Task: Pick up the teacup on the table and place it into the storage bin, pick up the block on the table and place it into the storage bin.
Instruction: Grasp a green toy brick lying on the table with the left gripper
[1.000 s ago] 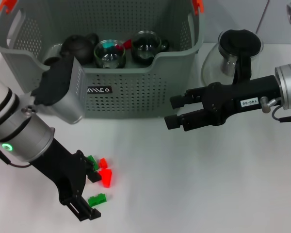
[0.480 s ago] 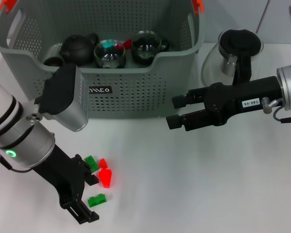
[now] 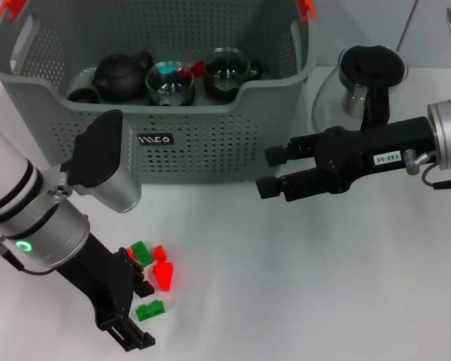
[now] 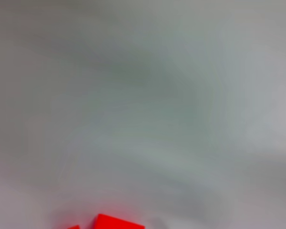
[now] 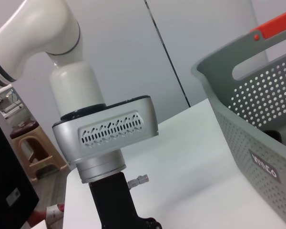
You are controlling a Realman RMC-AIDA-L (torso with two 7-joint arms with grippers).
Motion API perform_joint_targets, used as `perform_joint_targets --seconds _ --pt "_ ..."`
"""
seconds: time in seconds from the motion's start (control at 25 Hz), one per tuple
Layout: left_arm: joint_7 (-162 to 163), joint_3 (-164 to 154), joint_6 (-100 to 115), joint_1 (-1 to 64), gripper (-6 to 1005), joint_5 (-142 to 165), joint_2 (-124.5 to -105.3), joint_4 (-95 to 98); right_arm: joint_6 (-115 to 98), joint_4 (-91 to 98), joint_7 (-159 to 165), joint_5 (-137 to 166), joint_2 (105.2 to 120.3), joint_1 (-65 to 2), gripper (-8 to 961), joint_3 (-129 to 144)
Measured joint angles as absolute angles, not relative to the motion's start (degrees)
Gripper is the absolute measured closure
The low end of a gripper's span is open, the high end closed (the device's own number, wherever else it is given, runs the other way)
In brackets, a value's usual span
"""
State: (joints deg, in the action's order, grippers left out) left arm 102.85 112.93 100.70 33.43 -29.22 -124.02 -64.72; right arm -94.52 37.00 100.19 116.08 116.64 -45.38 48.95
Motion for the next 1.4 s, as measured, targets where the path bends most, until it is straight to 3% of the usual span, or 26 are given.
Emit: perform_joint_targets --seconds 0.16,0.92,1.12,1.4 --pt "102.8 112.8 99.6 33.4 184 -28.9 -124.02 -64.3 -94.5 37.0 100.2 116.1 116.63 -45.6 129 49.0" --pt "103.2 111.4 97.4 33.5 226 -28.6 -124.19 -63.0 -94.4 37.0 100.2 116.1 116.63 -45.3 129 48.9" --pt "103.3 111.5 96.5 33.5 428 -28.5 -124.19 -63.0 -94.4 37.0 100.2 116.0 116.63 -45.3 128 48.9" --pt "103.3 111.4 95.9 33.5 599 -28.5 -124.18 -62.6 -94.4 37.0 100.2 115.6 116.54 -45.4 129 48.9"
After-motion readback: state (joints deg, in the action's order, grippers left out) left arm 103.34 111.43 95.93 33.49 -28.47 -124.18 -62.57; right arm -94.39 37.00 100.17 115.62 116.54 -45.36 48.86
